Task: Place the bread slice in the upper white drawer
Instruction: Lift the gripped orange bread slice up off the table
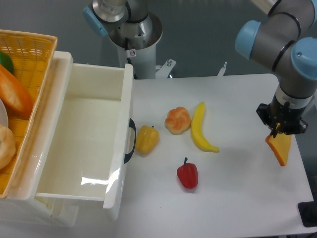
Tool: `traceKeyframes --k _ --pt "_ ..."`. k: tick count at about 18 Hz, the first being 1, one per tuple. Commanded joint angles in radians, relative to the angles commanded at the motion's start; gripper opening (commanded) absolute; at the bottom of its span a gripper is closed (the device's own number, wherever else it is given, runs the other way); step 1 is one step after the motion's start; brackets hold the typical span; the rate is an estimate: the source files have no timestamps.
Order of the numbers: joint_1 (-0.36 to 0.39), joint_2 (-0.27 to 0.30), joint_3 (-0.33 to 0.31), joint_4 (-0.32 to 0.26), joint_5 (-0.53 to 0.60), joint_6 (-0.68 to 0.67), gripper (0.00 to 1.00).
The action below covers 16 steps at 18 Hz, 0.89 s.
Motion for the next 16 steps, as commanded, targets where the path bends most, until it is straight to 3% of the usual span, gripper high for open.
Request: traceKeyframes --k 5,9,12,16 --pt "-0.009 0.002 -0.009 0.003 -0.002 -0.008 0.00" --pt "-0.032 0.035 -0.015 -0.006 -0.008 -0.026 0.00" --pt "-0.049 0.089 -0.031 -0.035 -0.008 -0.070 0.00" --pt "-0.110 0.210 -0.121 -0.034 -0.063 -0.175 0.00"
